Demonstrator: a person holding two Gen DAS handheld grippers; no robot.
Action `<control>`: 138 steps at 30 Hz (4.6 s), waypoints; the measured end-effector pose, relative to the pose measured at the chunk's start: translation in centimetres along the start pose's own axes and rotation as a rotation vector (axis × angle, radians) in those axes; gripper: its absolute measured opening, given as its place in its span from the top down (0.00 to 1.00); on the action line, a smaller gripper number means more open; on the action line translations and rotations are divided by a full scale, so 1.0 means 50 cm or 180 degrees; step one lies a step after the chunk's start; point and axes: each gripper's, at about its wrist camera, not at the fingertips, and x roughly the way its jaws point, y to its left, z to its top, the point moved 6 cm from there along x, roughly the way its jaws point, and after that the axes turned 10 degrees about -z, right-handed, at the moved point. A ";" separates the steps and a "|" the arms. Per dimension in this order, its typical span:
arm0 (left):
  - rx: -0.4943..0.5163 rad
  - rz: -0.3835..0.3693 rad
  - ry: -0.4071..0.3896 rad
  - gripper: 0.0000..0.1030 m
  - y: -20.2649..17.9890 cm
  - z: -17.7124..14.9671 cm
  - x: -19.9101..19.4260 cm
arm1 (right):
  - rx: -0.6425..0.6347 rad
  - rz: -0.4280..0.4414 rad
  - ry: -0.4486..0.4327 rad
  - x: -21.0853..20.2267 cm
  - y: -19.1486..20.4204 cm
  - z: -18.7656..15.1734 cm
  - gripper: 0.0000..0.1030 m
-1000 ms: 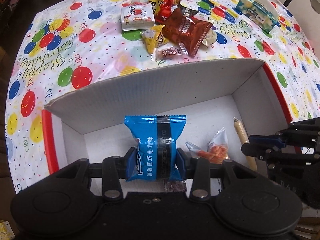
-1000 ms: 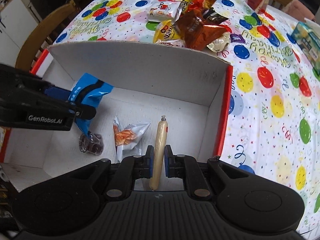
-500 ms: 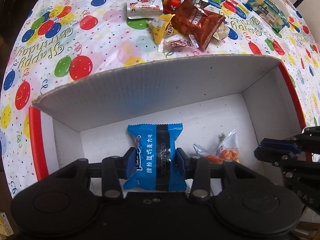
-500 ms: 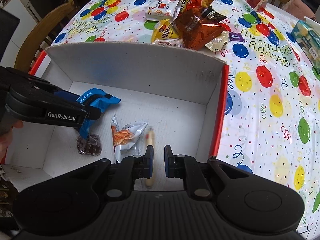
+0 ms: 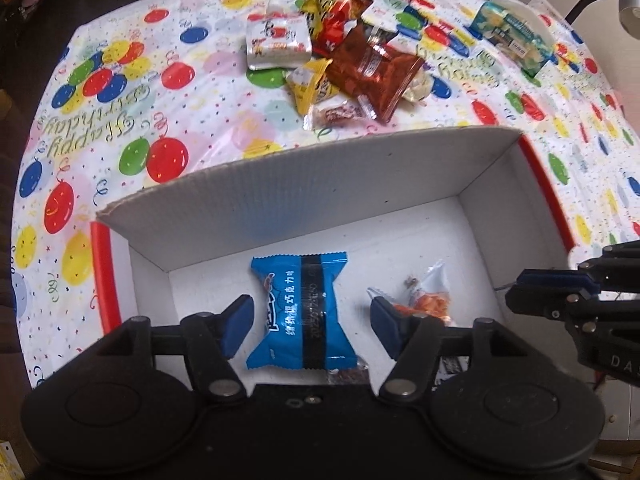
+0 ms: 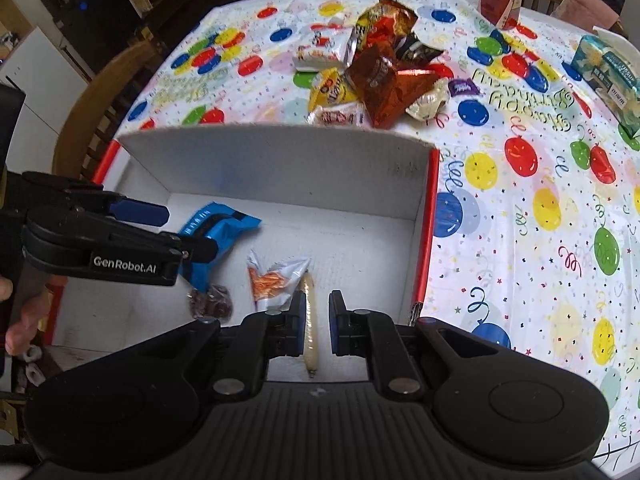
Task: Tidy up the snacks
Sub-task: 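Lower the blue packet and sausage stick into the white box and open both tools, then withdraw both open tools from the box toward the remaining snacks, then grasp the yellow snack packet with the left tool while the right tool grasps the brown foil bag, then carry the yellow packet and brown foil bag into the white box and release them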
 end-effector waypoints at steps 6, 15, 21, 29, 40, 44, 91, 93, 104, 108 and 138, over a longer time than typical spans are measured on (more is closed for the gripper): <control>0.0109 -0.0063 -0.0165 0.28 -0.023 -0.007 -0.048 | 0.0077 0.0049 -0.0148 -0.047 0.002 0.004 0.88; 0.0236 -0.0136 -0.0437 0.21 -0.058 -0.016 -0.120 | 0.0095 0.0127 -0.0402 -0.115 0.013 0.000 0.37; 0.0307 -0.0152 -0.0614 0.15 -0.078 -0.017 -0.165 | 0.0088 0.0129 -0.0553 -0.162 0.017 0.005 0.30; 0.0348 -0.0086 -0.0930 0.03 -0.094 0.013 -0.219 | 0.0247 0.0141 -0.0785 -0.224 -0.020 0.048 0.29; 0.0258 0.0061 -0.1252 0.01 -0.092 0.112 -0.244 | 0.0418 0.0069 -0.0939 -0.238 -0.104 0.150 0.29; 0.0155 0.0137 -0.1253 0.01 -0.078 0.153 -0.227 | 0.0397 0.0082 -0.0933 -0.225 -0.128 0.192 0.29; -0.0630 0.0267 -0.0082 0.39 0.059 0.344 0.207 | 0.0038 0.0437 0.0225 0.276 -0.146 0.439 0.35; -0.0646 0.0234 -0.0076 0.42 0.059 0.347 0.213 | 0.0082 0.0443 0.0240 0.285 -0.147 0.440 0.37; -0.0771 0.0013 -0.0046 0.68 0.065 0.353 0.228 | 0.0144 0.0419 0.0279 0.309 -0.147 0.434 0.58; -0.0757 0.0027 -0.0071 0.70 0.063 0.353 0.225 | 0.0162 0.0410 0.0249 0.303 -0.145 0.431 0.61; -0.0532 -0.0141 -0.0478 0.72 0.021 0.281 0.005 | 0.0438 0.0504 -0.0218 0.040 -0.154 0.369 0.67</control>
